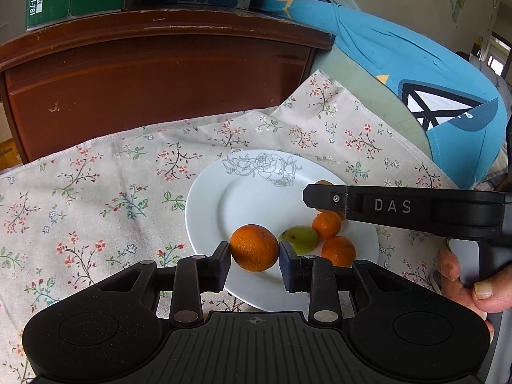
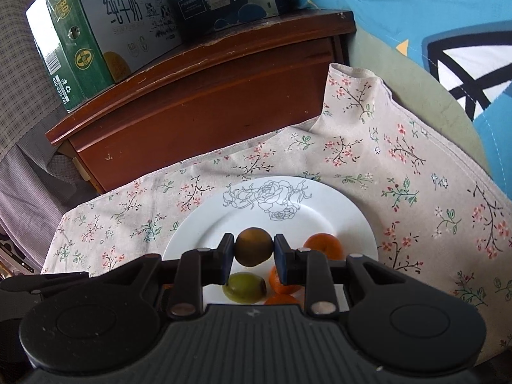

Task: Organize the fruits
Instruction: 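Lower the kiwi and tangerine onto the plate and open both grippers, then withdraw both open grippers from the plate toward the remaining fruits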

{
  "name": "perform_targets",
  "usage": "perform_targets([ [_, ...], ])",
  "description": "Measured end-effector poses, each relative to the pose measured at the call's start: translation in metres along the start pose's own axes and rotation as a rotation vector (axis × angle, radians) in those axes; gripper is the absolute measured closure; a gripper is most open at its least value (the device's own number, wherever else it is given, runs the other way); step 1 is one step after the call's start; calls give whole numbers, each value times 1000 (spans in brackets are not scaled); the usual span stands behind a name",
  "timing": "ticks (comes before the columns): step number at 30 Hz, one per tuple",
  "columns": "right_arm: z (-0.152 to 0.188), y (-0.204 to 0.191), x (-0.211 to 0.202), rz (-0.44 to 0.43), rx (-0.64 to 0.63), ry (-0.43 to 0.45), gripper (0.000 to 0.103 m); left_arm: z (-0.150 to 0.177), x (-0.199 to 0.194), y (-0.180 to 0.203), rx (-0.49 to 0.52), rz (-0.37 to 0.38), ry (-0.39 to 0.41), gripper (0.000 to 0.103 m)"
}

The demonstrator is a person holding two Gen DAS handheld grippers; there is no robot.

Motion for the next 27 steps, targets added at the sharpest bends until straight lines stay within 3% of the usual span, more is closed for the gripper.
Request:
perform_targets([
  [9, -3, 3, 2, -4, 40, 6, 72, -5, -10, 6, 11, 6, 38, 71],
  [13, -3, 2, 1, -8, 35, 2, 71, -7, -16, 5, 3, -15, 43, 59],
  [20, -2, -4, -4, -15, 24, -7, 68, -8, -32, -1, -2, -85, 30, 52],
  [24, 2, -8, -14, -21, 16, -11, 63, -7, -48, -8, -16, -117, 30, 40],
  [27, 7, -10, -21, -25, 21, -17, 63, -7, -59, -13, -8, -140, 30, 40],
])
Point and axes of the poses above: each gripper's, at about its wrist camera, not at the fingertips, and x roughly the way its jaws point, y to its right, z to its underside, the point moved 1 cm from there along x, roughly the way its jaws point, and after that the axes turned 4 degrees about -x, right-handed, at the moved point
